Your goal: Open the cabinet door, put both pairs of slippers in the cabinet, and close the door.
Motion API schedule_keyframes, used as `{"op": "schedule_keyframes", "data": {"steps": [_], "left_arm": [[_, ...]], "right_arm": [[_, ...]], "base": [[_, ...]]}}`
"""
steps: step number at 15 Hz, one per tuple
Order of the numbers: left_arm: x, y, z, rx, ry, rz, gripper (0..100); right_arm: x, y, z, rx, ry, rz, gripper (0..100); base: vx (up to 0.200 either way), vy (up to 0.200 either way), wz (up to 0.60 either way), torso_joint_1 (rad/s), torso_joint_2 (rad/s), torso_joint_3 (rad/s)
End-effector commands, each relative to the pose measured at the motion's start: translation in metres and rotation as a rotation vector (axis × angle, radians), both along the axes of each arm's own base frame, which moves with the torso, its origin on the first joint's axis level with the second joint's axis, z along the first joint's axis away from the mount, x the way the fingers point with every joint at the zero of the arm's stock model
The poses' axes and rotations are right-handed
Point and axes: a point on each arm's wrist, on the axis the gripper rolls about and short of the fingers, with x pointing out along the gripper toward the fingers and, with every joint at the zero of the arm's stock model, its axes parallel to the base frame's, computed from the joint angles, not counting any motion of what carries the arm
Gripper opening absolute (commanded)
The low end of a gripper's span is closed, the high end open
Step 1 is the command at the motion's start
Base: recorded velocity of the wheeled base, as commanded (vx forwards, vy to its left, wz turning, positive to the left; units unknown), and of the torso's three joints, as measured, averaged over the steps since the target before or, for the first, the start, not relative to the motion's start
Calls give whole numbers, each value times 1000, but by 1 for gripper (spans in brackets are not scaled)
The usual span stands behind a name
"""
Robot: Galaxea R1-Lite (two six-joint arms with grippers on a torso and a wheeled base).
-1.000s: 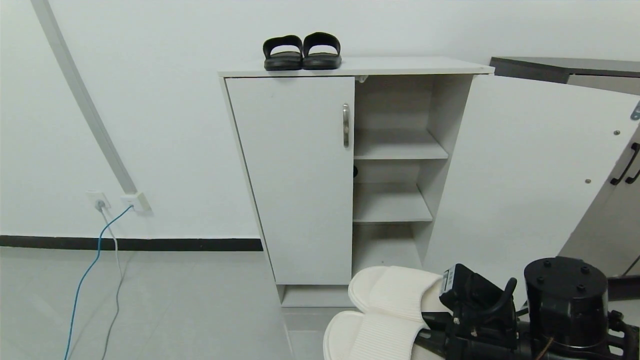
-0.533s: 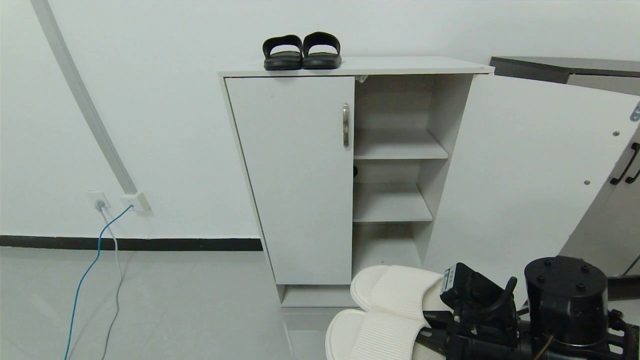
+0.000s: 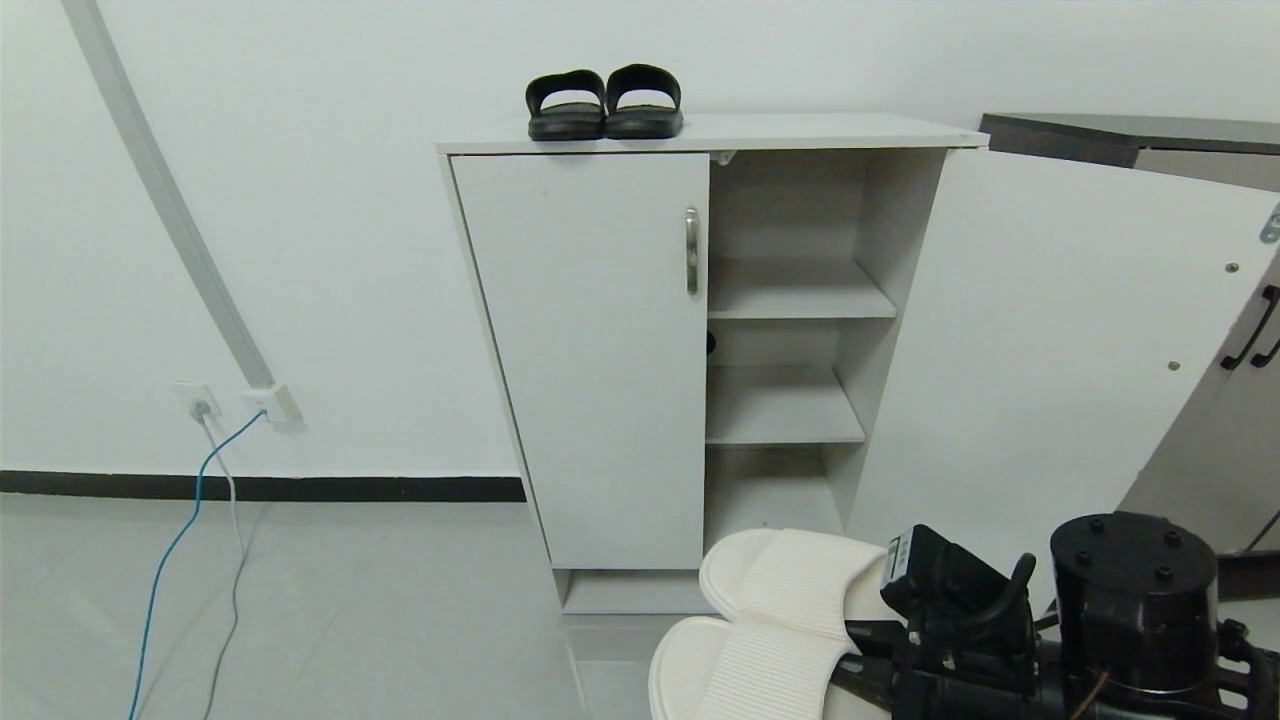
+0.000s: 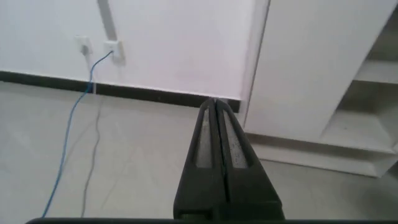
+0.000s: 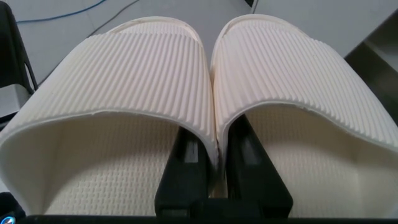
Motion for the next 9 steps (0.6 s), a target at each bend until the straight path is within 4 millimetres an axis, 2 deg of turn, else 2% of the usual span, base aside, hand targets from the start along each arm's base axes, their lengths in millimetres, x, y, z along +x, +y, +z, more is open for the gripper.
{"op": "schedule_keyframes", "data": {"steps": [1,2,3,6,7,9], "left_arm": [[1,-3,-1,21,23,-161,0],[-1,-1,-1,21,-3,-257,0],[-2,-1,-2,6,-15,-280,0],[-6,0,-3,16,-65,-209,0],[-6,0,-3,2,-69,-209,0],[-6,0,-3,1,-69,-209,0]], "right_arm": [[2,2,1,4,-7,-11,0],[6,4,3,0,-20,-54,0],[10,7,3,-10,-32,-111,0],[15,22,4,29,3,-184,0],[19,39,5,64,21,-299,0],[26,60,2,113,45,-452,0]], "base": [[0,0,0,0,0,0],[0,0,0,0,0,0],[0,0,0,0,0,0],[0,0,0,0,0,0],[0,0,0,0,0,0],[0,0,0,0,0,0]]}}
